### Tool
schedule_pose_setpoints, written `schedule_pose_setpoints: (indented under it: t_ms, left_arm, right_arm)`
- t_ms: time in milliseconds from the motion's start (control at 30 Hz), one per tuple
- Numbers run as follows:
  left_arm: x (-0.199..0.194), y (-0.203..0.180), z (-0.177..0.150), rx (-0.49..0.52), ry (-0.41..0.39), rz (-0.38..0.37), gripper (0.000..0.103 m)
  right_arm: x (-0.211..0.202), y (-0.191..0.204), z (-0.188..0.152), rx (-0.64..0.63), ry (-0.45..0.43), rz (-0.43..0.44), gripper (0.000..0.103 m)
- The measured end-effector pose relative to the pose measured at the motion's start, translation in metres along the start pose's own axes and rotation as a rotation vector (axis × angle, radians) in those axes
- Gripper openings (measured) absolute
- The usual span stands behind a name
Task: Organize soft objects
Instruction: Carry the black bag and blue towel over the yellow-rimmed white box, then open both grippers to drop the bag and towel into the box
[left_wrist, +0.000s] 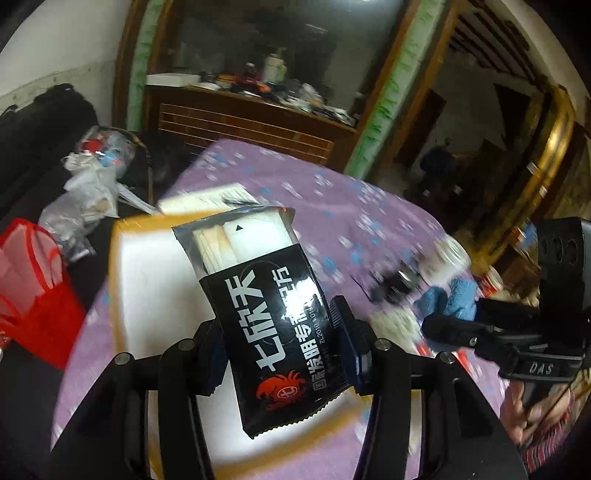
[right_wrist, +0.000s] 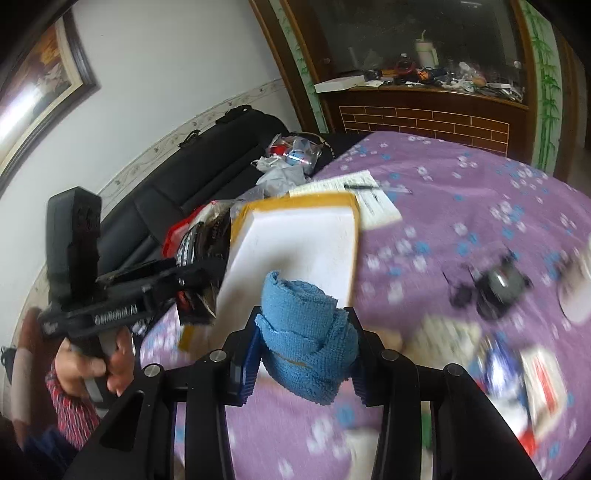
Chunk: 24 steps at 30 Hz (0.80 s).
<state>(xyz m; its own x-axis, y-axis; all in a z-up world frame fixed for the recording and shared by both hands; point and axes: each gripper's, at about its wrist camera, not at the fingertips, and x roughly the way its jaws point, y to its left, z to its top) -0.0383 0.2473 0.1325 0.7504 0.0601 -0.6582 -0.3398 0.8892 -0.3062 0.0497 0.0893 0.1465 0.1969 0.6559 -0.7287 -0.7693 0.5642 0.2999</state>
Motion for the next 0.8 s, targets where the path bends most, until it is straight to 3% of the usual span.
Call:
schedule_pose_setpoints:
  t_ms: [133,333,567,800]
  left_arm:
    - [0.042,0.024,0.018,-0.011,0.034,0.049,0.049]
    - [0.098,0.054,0.010,-0.067,0.122,0.051,0.049]
    - [0.121,0.058,0.002,-0.061,0.167,0.053,0.049]
    - [0.135,0.058,-0.003,-0.049,0.183,0.071,0.050]
  right_arm:
    - [0.049,-0.008,0.043,0.047,0.002,-0.013,0.042]
    - [0.133,-0.033,0.076,0.142,0.079,-0.004,0.042]
    - [0.189,-0.037,0.087,0.136,0.116,-0.023,0.043]
    - [0.213,-0.039,0.086,0.124,0.123,-0.049,0.045]
